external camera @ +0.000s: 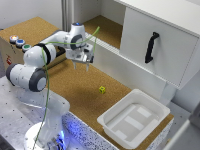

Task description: Rotate the yellow block towards the left

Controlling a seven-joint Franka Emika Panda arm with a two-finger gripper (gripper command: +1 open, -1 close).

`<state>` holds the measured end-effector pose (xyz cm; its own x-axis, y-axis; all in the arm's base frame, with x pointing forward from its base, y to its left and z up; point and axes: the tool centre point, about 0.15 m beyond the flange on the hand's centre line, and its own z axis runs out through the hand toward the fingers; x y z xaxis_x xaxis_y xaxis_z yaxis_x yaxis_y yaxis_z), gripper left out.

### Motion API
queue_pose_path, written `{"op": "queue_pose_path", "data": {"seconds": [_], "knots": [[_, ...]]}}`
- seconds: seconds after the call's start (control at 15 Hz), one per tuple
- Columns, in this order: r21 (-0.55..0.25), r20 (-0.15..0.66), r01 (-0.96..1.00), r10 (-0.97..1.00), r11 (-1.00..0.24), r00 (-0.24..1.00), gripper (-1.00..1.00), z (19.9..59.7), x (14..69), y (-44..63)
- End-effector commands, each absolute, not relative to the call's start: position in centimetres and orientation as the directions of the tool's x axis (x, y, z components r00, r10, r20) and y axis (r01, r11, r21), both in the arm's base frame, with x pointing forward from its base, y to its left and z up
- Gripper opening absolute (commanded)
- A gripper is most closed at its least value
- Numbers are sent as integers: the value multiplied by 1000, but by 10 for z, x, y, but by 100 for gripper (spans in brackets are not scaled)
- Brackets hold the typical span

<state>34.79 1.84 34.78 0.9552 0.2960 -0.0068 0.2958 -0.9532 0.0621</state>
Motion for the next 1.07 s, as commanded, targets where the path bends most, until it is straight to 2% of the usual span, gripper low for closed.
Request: {"op": "queue_pose_path", "data": {"seconds": [0.0, 0.27, 0.4, 1.0], "knots": [[6, -70, 202, 201, -979, 977, 100, 311, 399, -31], [42, -105, 125, 120, -991, 987, 100, 285, 406, -75], [15, -103, 91, 89, -996, 991, 100, 271, 410, -88], [-19, -108, 170, 171, -985, 979, 100, 220, 418, -82]]}}
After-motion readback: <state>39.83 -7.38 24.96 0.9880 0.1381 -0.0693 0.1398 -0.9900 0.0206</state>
